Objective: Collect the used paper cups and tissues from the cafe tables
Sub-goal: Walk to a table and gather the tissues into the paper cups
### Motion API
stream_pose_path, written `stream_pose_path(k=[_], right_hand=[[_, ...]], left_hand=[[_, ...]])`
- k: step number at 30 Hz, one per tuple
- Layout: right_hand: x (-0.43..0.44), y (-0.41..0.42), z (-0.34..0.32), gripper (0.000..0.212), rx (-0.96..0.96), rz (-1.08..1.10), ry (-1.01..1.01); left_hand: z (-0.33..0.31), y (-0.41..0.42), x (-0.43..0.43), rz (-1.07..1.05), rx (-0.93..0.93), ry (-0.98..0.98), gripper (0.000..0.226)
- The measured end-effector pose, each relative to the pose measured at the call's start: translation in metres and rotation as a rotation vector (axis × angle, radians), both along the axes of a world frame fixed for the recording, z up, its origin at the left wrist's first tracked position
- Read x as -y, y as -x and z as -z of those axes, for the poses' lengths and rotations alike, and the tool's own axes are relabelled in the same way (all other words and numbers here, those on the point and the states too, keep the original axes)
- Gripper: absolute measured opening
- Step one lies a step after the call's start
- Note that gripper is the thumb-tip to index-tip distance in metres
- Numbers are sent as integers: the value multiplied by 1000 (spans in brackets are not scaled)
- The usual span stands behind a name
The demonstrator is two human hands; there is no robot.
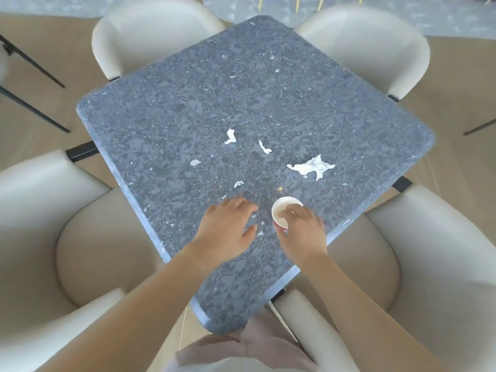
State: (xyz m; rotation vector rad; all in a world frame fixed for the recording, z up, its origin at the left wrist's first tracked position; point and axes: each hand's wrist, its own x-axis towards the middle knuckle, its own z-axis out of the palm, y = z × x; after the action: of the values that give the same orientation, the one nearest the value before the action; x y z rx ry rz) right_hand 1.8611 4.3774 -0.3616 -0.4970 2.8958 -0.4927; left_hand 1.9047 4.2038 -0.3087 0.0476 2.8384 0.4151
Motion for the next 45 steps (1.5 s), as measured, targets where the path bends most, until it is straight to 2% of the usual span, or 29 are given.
stream_pose_path(k=[4, 9, 13, 18, 26, 33, 38, 45], right_hand=[[-6, 8, 8, 23, 27, -53, -69], [5, 16, 1, 8, -45, -111, 68], [32, 13, -5, 12, -61, -188, 159], [71, 2, -2, 9, -29, -248, 141], [129, -14, -1, 11, 23, -239, 127], [142, -9, 5, 11, 53, -191, 164], [142, 2, 11, 11, 90, -166, 175], [130, 28, 13, 12, 95, -143, 193]], left_hand=[[10, 4, -4, -34, 42, -11, 41], [20, 5, 4, -60, 25, -52, 38], [27, 1, 29, -85, -10, -63, 38], [34, -4, 70, -67, 5, -32, 28], [39, -6, 127, 31, -15, 94, 21], [48, 0, 142, 51, -45, 83, 19], [48, 7, 142, -9, -40, 13, 19], [45, 31, 144, -42, -48, -8, 34]])
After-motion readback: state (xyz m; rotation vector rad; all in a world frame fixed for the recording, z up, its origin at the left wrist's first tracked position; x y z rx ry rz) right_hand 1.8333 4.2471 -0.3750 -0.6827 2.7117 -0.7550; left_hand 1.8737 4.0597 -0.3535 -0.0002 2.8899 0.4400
